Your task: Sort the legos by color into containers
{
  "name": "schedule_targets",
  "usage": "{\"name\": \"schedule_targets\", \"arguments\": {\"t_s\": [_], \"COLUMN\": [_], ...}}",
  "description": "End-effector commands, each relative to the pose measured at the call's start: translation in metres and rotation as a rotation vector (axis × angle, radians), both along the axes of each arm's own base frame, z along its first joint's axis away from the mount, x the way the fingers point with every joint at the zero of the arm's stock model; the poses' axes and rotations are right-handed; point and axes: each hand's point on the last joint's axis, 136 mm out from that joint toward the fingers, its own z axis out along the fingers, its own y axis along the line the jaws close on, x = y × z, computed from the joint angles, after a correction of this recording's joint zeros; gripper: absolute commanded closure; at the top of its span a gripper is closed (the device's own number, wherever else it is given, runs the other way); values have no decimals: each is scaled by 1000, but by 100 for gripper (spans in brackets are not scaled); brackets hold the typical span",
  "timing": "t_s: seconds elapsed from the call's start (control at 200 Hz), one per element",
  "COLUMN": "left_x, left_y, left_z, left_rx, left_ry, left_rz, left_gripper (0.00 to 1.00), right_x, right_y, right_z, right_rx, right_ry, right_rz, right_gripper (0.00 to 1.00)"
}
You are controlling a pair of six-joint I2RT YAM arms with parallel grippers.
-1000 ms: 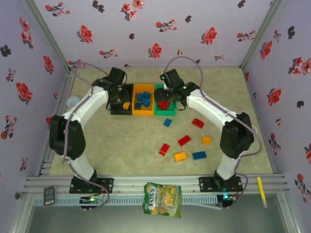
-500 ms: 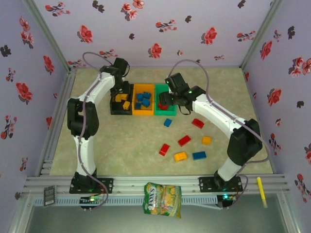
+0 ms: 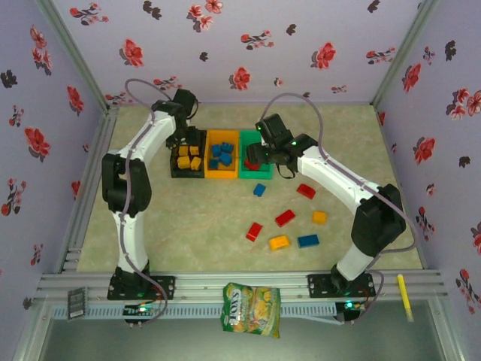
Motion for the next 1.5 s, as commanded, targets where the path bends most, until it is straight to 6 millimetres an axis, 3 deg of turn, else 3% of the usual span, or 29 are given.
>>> {"name": "schedule_targets", "arguments": {"t_s": [0.0,0.2,0.655,0.88,1.17,1.495], "left_x": [-9,-21,-56,-61,-64,-71], "left_y": [11,12,7,9,9,13], "left_z": [33,53,85,90,88,91], "left_rx": [10,-13,-147,-146,-149,-140], "left_ry": [-49,-88,-204,-212,-206,-209], "left_rz": [4,-2,-10,-17,-9,-13], "left_gripper": [35,35,33,33,33,33], "right_x": [-2,-7,-40,-61,-67,-52], "right_y": [-12,-24,-116,-152,-165,-171], "right_z": [6,-5,-55,-87,-110,-129], "right_rx": [-31,-61,-97,-290,-381,-387], "right_ry": [-12,18,182,311,407,450], "right_rz": [-18,-47,-276,-326,-346,-348], "right_gripper": [32,31,32,31,25,24]}}
